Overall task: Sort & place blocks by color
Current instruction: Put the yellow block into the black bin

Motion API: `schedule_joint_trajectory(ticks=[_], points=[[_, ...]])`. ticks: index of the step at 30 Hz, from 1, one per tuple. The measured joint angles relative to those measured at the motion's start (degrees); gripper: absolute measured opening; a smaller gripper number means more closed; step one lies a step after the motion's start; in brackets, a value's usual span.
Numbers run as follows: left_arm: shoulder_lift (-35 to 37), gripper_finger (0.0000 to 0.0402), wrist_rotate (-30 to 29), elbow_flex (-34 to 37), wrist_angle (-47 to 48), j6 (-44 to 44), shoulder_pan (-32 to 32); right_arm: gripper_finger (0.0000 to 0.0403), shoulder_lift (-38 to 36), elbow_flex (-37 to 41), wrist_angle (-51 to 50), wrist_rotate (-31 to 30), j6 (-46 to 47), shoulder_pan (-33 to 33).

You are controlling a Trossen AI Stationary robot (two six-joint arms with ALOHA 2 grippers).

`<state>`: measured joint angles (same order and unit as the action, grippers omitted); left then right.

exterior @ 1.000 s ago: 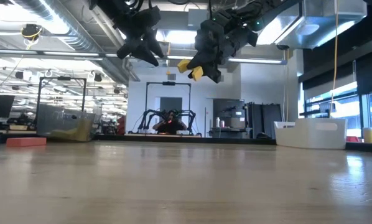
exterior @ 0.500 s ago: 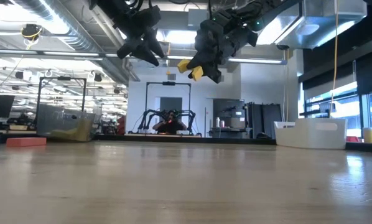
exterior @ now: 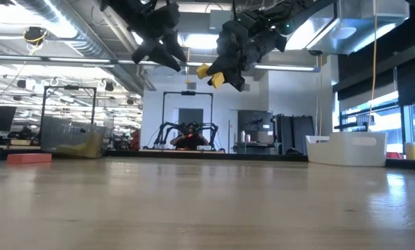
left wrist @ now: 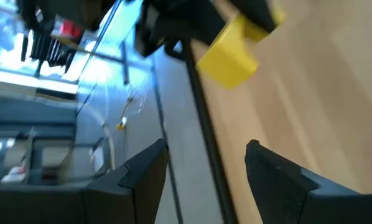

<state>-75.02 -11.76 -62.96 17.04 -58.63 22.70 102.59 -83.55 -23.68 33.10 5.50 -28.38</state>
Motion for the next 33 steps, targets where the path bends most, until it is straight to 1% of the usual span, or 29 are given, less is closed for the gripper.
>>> schedule_joint_trajectory(ticks=[3, 7, 9, 12, 15, 18, 20, 25, 30, 33], points=[[0.0, 0.0204, 5.4, 0.0, 0.0, -0.1, 0.0, 0.013, 0.0, 0.0, 0.1, 0.0, 0.0, 0.0], [0.0, 0.0204, 12.5, 0.0, -0.2, -2.7, 0.0, 0.013, 0.0, 0.0, 0.5, 0.0, 0.0, 0.0], [-0.4, 0.0204, 14.5, 0.0, -1.5, -3.3, 0.0, 0.013, 0.0, 0.0, 0.9, 0.0, 0.0, 0.0], [-1.7, 0.0204, 15.2, 0.0, -4.5, -0.3, -0.4, 0.013, 0.0, 0.0, 1.7, 0.0, 0.0, 0.0], [-3.2, 0.0204, 12.9, 0.0, -8.2, -0.3, -1.4, 0.013, 0.0, 0.0, 2.1, 0.1, 0.3, 0.0], [-4.9, 0.0204, 8.0, 0.0, -11.4, -0.5, -2.8, 0.013, 0.0, 0.0, 2.1, 0.1, 0.3, 0.0], [-5.8, 0.0204, 5.9, 0.0, -12.9, -0.9, -3.7, 0.013, 0.0, 0.0, 2.1, 0.0, 0.4, 0.0], [-7.6, 0.0204, 2.6, 0.0, -14.6, -5.0, -5.7, 0.013, 0.0, 0.0, 1.8, -0.1, 0.4, 0.0], [-9.7, 0.0204, -5.3, 0.0, -16.4, -9.2, -7.1, 0.013, 0.0, 0.1, 1.9, -0.9, 0.4, -0.1], [-10.9, 0.0204, -6.5, 0.0, -17.1, -11.0, -7.2, 0.013, 0.0, 0.1, 1.5, -1.3, 0.4, -0.1]])
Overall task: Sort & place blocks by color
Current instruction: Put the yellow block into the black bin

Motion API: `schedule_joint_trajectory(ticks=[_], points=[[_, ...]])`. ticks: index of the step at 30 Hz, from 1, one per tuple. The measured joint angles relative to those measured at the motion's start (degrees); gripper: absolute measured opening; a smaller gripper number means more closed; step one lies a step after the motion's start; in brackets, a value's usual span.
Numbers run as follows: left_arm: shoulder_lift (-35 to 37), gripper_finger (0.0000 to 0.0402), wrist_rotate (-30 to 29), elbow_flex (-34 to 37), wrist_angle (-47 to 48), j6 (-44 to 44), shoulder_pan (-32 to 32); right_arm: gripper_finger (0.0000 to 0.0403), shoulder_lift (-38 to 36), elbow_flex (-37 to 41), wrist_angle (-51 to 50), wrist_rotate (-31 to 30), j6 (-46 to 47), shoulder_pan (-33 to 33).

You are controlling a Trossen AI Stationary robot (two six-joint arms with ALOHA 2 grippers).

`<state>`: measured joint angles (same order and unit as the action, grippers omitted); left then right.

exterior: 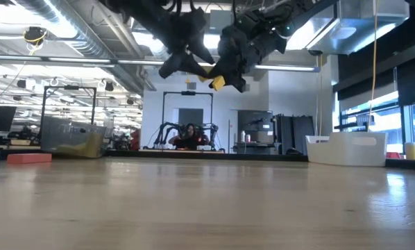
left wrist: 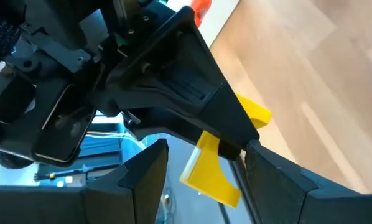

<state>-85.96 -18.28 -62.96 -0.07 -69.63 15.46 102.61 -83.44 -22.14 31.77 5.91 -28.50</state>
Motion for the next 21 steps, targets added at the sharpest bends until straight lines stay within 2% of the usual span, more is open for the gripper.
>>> schedule_joint_trajectory(ticks=[9, 13, 16, 21], points=[[-1.2, 0.0204, -5.9, 0.0, -1.2, -3.6, 0.2, 0.013, -0.1, -0.2, 1.2, 1.1, -0.1, 0.3], [-1.2, 0.0204, -10.9, 0.0, -1.7, -4.6, 0.1, 0.013, -0.1, -0.2, 1.0, 1.8, -0.1, 0.2], [-1.2, 0.0204, -11.0, 0.0, -1.7, -4.6, 0.2, 0.013, -0.1, -0.2, 1.1, 1.7, -0.1, 0.2], [-1.2, 0.0204, -7.4, 0.0, -2.6, -4.6, -0.1, 0.013, -0.1, -0.2, 1.5, 1.5, 0.0, 0.2]])
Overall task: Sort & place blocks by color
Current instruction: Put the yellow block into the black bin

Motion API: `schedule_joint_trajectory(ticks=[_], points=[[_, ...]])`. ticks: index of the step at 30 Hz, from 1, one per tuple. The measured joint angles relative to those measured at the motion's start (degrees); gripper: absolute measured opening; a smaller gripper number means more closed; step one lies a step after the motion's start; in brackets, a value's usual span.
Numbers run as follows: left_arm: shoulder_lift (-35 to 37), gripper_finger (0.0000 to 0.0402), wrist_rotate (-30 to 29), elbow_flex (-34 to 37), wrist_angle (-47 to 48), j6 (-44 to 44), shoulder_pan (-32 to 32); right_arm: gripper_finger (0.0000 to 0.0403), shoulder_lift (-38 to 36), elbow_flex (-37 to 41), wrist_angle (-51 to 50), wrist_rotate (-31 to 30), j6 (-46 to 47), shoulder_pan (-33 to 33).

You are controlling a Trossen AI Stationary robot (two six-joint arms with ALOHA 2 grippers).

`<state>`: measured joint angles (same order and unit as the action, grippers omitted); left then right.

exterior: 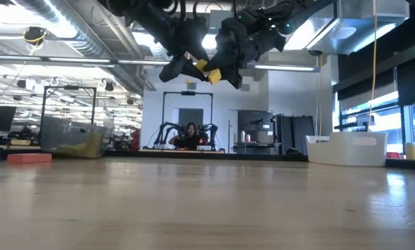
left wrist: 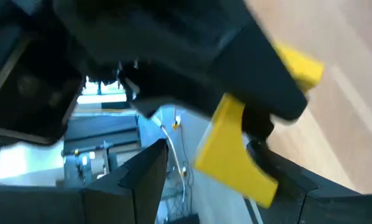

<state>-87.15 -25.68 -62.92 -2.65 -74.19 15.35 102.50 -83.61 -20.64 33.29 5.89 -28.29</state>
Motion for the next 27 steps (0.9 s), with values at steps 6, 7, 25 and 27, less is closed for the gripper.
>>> schedule_joint_trajectory(ticks=[6, 7, 25, 27], points=[[0.0, 0.0204, 0.7, 0.0, -0.4, 0.0, -0.7, 0.013, 0.0, 0.0, -0.1, -0.1, 0.0, 0.0], [0.0, 0.0204, 0.7, 0.0, -0.4, 0.0, -0.7, 0.013, 0.0, 0.0, -0.2, -0.1, 0.0, 0.0], [0.1, 0.0096, 1.1, 0.1, -1.8, 0.8, -0.8, 0.013, 0.0, 0.0, 0.1, -0.6, 0.3, 0.0], [0.1, 0.008, 1.3, 0.0, -1.9, 1.4, -0.8, 0.013, 0.0, 0.0, 0.4, -0.6, 0.4, 0.1]])
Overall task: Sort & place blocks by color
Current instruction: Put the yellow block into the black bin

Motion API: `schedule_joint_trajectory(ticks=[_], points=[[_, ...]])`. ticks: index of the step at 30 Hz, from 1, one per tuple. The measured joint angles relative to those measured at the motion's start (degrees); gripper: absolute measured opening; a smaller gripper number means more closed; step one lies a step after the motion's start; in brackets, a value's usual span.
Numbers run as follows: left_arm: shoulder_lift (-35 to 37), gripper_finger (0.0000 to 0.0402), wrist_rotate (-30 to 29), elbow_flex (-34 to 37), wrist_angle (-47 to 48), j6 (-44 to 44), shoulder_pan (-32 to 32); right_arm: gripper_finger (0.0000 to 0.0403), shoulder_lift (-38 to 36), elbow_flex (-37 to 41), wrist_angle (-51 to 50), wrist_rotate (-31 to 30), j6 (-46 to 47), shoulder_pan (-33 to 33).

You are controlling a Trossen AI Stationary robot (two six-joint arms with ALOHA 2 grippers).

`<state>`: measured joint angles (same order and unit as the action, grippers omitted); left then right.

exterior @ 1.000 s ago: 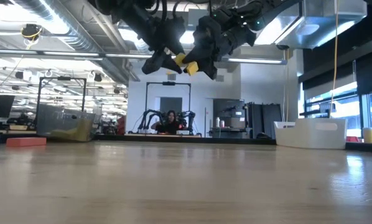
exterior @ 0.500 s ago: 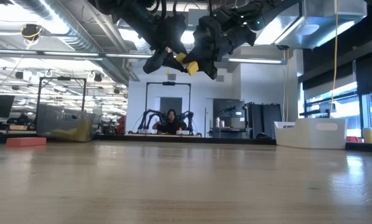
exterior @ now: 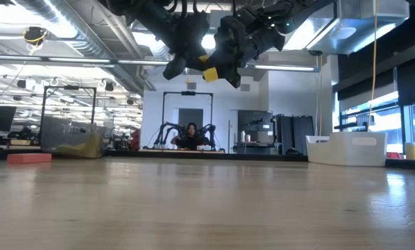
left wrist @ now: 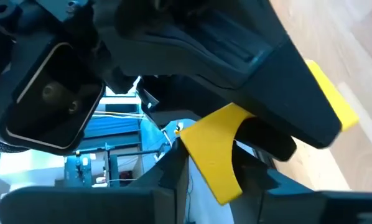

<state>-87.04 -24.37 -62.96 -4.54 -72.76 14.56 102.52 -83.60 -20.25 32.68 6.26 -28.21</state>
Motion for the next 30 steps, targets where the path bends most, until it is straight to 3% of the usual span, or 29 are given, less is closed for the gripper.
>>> schedule_joint_trajectory(ticks=[11, 21, 27, 30], points=[[0.1, 0.0027, -2.5, -0.1, 0.9, 1.7, -0.1, 0.0162, 0.1, 0.1, 1.1, -0.4, 1.0, -0.2], [0.1, 0.0027, -7.3, -0.1, 1.3, 2.2, -0.1, 0.0166, -0.8, 0.1, 0.9, -0.9, -1.9, -0.2], [0.5, 0.0026, -10.6, 0.0, 3.4, 7.8, 0.1, 0.0167, -4.9, 0.1, -2.8, -8.1, -4.0, -0.9], [0.7, 0.0026, -15.6, 0.0, 5.0, 10.5, 0.8, 0.0167, -7.1, 0.1, -6.7, -13.5, -4.2, -1.8]])
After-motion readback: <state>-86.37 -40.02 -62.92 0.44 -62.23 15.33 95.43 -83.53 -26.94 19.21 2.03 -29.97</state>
